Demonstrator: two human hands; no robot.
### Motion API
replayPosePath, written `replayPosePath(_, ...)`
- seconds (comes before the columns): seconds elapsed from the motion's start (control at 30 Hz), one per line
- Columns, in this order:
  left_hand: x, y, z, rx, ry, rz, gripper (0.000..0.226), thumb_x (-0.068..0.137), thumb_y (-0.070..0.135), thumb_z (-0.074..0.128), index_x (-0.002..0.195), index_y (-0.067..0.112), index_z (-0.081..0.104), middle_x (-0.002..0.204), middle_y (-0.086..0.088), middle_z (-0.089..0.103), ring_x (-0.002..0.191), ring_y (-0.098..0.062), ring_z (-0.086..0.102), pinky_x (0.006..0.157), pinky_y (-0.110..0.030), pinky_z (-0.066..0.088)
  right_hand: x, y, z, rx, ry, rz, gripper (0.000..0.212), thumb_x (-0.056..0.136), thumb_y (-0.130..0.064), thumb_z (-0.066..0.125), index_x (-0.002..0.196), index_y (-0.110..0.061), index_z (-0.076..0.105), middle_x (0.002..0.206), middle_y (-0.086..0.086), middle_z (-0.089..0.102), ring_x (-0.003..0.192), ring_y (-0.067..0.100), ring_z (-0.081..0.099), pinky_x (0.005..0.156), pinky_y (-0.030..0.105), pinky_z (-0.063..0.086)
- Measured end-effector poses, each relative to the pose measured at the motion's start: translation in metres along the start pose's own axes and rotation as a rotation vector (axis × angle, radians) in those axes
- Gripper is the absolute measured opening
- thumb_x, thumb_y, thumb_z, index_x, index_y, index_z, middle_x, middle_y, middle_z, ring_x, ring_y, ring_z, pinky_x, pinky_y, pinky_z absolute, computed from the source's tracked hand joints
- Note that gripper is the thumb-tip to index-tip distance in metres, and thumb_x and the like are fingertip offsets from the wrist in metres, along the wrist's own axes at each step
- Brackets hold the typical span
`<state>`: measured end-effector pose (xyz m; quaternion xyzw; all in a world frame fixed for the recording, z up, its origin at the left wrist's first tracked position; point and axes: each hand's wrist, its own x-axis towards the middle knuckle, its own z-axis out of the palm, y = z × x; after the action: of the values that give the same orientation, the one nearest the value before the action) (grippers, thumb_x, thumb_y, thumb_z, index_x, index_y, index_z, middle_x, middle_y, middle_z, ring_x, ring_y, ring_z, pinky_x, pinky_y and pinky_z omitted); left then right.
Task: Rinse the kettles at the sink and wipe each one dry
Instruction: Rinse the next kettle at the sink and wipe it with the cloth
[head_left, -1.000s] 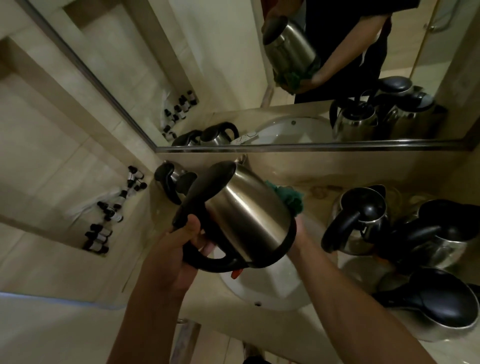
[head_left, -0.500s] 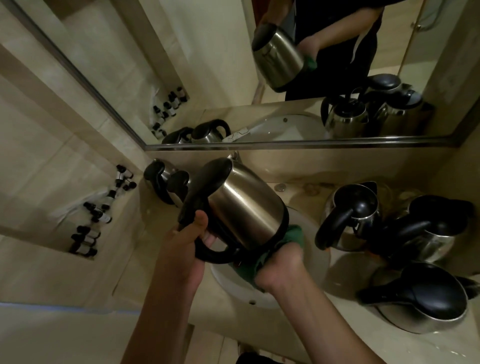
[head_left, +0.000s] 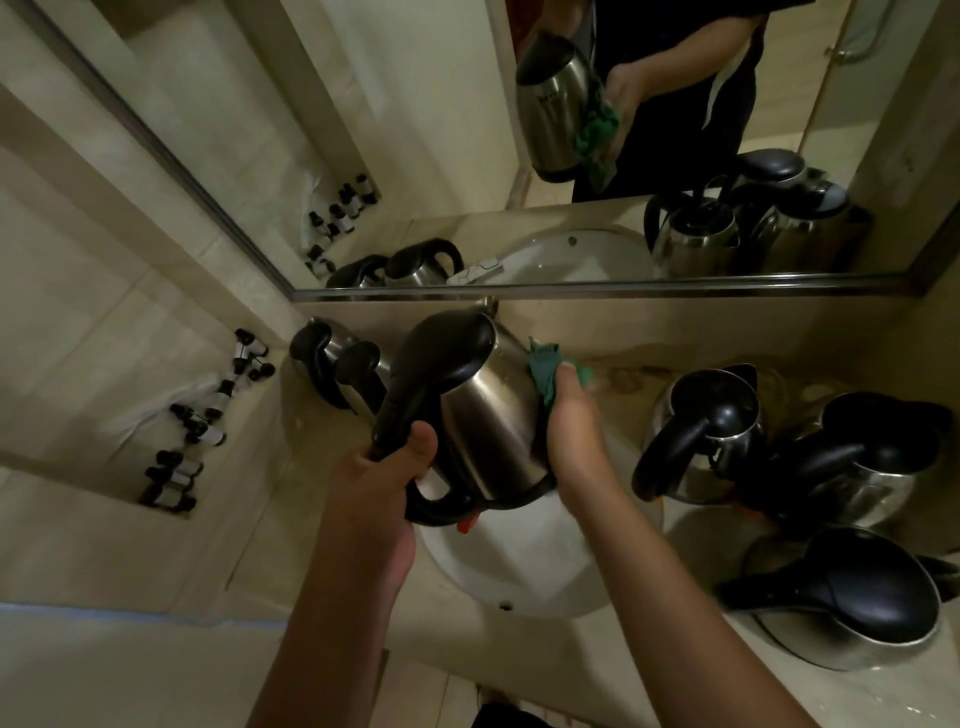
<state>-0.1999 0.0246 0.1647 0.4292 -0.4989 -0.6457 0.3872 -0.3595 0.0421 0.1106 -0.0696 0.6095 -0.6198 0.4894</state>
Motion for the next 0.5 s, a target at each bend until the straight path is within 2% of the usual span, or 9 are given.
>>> replayPosePath(0.1,0.001,0.001,-0.001,0.003,0.0,-0.005,0.014,0.075,0.034,0.082,0.069,0.023,0.077,0.081,-0.009,0.065,0.082,-0.017,0.064,0.089,-0.042,0.049,-0.011,-0.008,0.005,-0.235,-0.019,-0.303,0.057,0.091,-0.073,0.025,0.132,-0.044,0.053,0.126,-0.006,0.062,0.12,0.018,0.058,0.11,0.051,0.044)
replayPosePath(0.17,0.002,0.004,0.003,-0.056,0.002,-0.015,0.011,0.075,0.03,0.083,0.072,0.02,0.08,0.088,-0.009,0.071,0.085,-0.019,0.07,0.081,-0.037,0.056,-0.033,0.0,0.012,-0.458,-0.029,-0.666,0.052,0.097,-0.063,0.031,0.145,-0.048,0.04,0.145,-0.002,0.05,0.14,0.021,0.043,0.121,0.048,0.032)
replayPosePath(0.23,0.002,0.004,0.005,-0.094,0.009,-0.016,0.006,0.076,0.023,0.078,0.077,0.018,0.082,0.088,-0.005,0.076,0.083,-0.017,0.073,0.075,-0.032,0.06,-0.038,0.008,0.009,-0.637,-0.057,-0.934,0.06,0.099,-0.056,0.039,0.156,-0.044,0.029,0.158,0.006,0.036,0.152,0.023,0.025,0.124,0.042,0.018)
replayPosePath(0.27,0.002,0.003,0.004,-0.083,0.007,-0.012,0.011,0.074,0.026,0.081,0.08,0.016,0.082,0.09,-0.006,0.075,0.085,-0.019,0.072,0.077,-0.035,0.059,-0.032,0.012,0.004,-0.634,-0.085,-0.979,0.061,0.098,-0.056,0.04,0.157,-0.044,0.029,0.158,0.007,0.037,0.152,0.024,0.025,0.123,0.043,0.019)
replayPosePath(0.3,0.001,0.003,0.004,-0.056,0.011,-0.014,0.02,0.07,0.029,0.085,0.08,0.013,0.08,0.091,-0.01,0.073,0.084,-0.021,0.071,0.078,-0.037,0.058,-0.025,0.011,0.001,-0.573,-0.117,-0.936,0.057,0.098,-0.059,0.04,0.153,-0.048,0.033,0.155,0.005,0.042,0.149,0.024,0.032,0.122,0.046,0.026)
replayPosePath(0.37,0.001,0.0,0.001,-0.003,0.027,-0.012,0.017,0.071,0.026,0.086,0.075,0.011,0.078,0.084,-0.014,0.068,0.075,-0.02,0.069,0.069,-0.032,0.056,-0.01,0.006,0.0,-0.268,-0.151,-0.643,0.04,0.096,-0.065,0.037,0.132,-0.056,0.05,0.138,-0.006,0.058,0.133,0.015,0.052,0.113,0.05,0.044)
replayPosePath(0.4,0.002,-0.001,0.0,-0.004,0.055,-0.018,0.015,0.073,0.023,0.084,0.071,0.01,0.077,0.081,-0.015,0.066,0.072,-0.02,0.068,0.065,-0.03,0.056,-0.008,0.003,0.002,-0.205,-0.133,-0.548,0.035,0.096,-0.065,0.035,0.123,-0.055,0.055,0.129,-0.012,0.062,0.124,0.009,0.057,0.108,0.048,0.047)
replayPosePath(0.43,0.003,-0.002,-0.001,-0.013,0.066,-0.028,0.018,0.073,0.024,0.084,0.07,0.01,0.074,0.083,-0.015,0.062,0.074,-0.021,0.067,0.068,-0.032,0.056,-0.011,0.0,0.005,-0.24,-0.103,-0.557,0.032,0.098,-0.061,0.036,0.122,-0.053,0.055,0.125,-0.015,0.062,0.119,0.003,0.058,0.107,0.045,0.048)
replayPosePath(0.5,0.005,-0.003,-0.003,-0.044,0.048,-0.032,0.022,0.072,0.031,0.087,0.075,0.012,0.074,0.1,-0.013,0.062,0.09,-0.024,0.064,0.082,-0.039,0.053,-0.02,0.006,0.008,-0.45,-0.07,-0.794,0.041,0.101,-0.05,0.041,0.141,-0.046,0.049,0.133,-0.009,0.056,0.128,0.006,0.05,0.112,0.036,0.042)
